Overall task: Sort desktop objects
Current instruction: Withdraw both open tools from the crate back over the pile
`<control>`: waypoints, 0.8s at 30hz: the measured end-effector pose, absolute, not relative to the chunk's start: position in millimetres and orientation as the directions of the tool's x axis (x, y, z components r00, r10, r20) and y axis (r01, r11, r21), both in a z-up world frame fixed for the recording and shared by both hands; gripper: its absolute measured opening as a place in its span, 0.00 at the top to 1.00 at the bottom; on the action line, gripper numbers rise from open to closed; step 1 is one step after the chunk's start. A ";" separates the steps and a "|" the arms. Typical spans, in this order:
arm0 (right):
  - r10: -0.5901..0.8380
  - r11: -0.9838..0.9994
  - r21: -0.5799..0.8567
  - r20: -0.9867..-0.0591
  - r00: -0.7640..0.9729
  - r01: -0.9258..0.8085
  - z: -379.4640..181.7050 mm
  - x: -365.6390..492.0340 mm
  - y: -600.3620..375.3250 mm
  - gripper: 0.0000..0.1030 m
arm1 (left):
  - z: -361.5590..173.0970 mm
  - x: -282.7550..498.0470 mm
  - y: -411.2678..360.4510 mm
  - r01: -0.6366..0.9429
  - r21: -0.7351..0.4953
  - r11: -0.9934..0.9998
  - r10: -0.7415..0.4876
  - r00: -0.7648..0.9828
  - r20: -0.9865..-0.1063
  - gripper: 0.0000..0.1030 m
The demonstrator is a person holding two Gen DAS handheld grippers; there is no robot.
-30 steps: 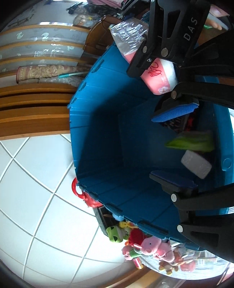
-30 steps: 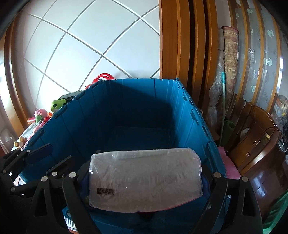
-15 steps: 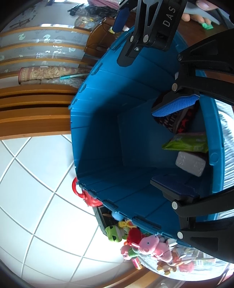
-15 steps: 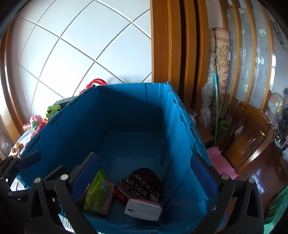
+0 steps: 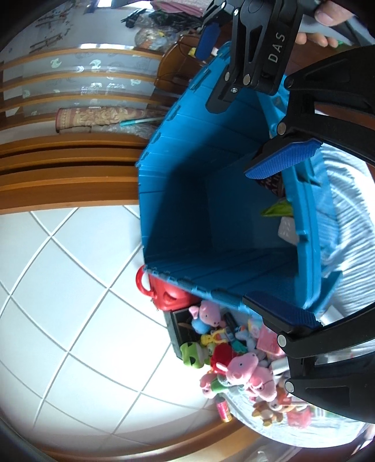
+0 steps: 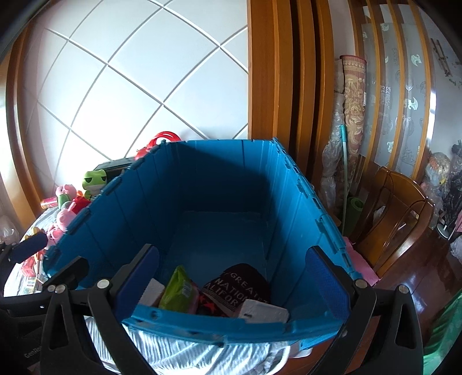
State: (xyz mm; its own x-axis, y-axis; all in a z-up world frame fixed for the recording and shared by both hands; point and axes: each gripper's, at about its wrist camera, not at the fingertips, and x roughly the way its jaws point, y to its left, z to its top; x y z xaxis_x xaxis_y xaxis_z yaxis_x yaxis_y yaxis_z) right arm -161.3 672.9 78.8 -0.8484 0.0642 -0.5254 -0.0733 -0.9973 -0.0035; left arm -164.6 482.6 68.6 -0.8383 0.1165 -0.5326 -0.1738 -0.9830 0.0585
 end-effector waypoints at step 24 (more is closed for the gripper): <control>0.015 -0.998 -0.060 -0.476 -0.879 0.015 82.5 -70.0 445.5 0.00 | 45.1 -68.7 243.5 -0.028 0.021 -0.999 0.012 -0.846 -0.533 0.22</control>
State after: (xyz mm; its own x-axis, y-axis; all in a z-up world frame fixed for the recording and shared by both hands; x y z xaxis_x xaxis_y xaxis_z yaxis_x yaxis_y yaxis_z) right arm -70.0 445.5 82.5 -0.8794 0.0153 -0.4759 0.0151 -0.9981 -0.0600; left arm -68.7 243.5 45.1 -0.8462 0.0123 -0.5327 -0.0276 -0.9994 0.0208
